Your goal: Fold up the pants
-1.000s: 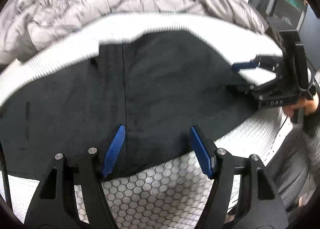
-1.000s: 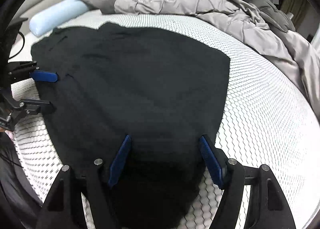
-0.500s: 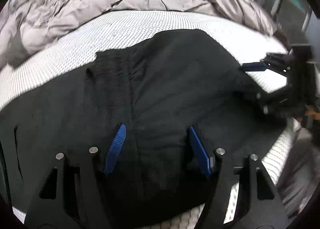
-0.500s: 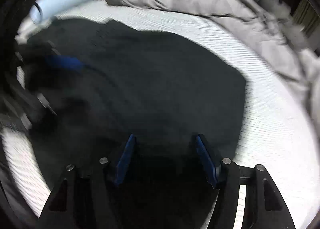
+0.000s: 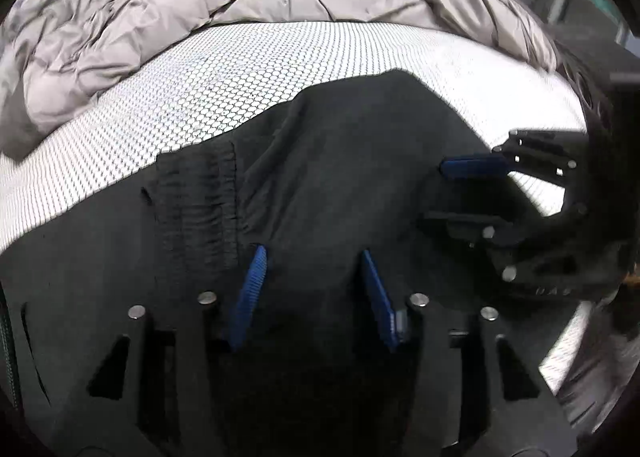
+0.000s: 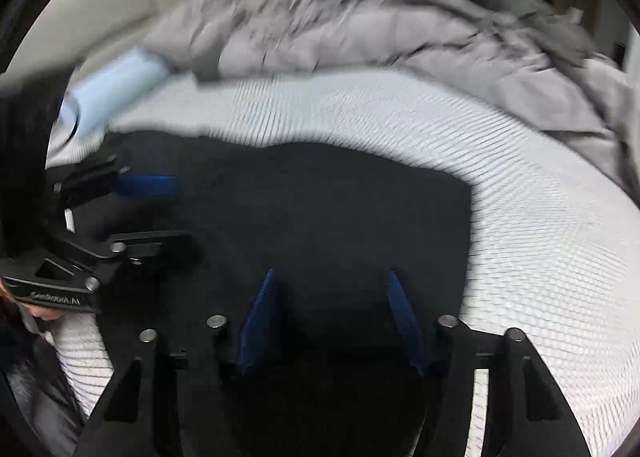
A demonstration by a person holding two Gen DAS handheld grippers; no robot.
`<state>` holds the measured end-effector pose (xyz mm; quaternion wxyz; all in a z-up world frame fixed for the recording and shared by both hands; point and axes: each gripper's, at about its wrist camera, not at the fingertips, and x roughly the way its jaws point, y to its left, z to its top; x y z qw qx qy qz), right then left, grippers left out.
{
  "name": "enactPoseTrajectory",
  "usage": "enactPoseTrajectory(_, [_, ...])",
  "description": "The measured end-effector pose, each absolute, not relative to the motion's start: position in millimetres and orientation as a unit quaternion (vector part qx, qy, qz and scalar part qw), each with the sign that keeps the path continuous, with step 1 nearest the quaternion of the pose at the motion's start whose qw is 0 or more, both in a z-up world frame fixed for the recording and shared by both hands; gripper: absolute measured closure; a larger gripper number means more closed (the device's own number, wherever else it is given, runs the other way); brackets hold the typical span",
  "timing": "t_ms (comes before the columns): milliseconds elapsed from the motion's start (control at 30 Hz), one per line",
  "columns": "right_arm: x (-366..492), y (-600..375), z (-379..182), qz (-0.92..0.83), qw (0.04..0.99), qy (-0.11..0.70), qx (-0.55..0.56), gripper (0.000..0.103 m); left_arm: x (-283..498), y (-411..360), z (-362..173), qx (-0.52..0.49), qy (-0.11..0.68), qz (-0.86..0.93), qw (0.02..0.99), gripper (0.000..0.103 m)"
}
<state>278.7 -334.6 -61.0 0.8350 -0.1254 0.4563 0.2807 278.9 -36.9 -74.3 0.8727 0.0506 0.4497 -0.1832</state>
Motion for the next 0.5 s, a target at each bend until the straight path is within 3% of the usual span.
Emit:
enactPoseTrajectory(133, [270.1, -319.3, -79.4, 0.279, 0.826, 0.451, -0.192, 0.049, 272.1, -15.5, -73.6, 0.036, 0.445, -0.204, 0.871, 0.060])
enactPoseTrajectory(167, [271.2, -328.1, -77.6, 0.275, 0.827, 0.449, -0.195, 0.049, 266.8, -11.2, -76.6, 0.032, 0.444, -0.207, 0.871, 0.057])
enactPoseTrajectory(200, [276.4, -339.3, -76.5, 0.266, 0.830, 0.451, -0.193, 0.049, 261.1, -6.3, -79.0, 0.035, 0.443, -0.199, 0.873, 0.051])
enactPoseTrajectory(367, [295.1, -393.5, -71.5, 0.218, 0.847, 0.466, -0.132, 0.049, 249.1, -6.4, -66.3, 0.043, 0.441, -0.178, 0.879, 0.052])
enactPoseTrajectory(500, [285.4, -397.8, -39.3, 0.221, 0.875, 0.416, -0.114, 0.049, 241.8, 2.6, -28.2, 0.014, 0.391, -0.170, 0.905, 0.051])
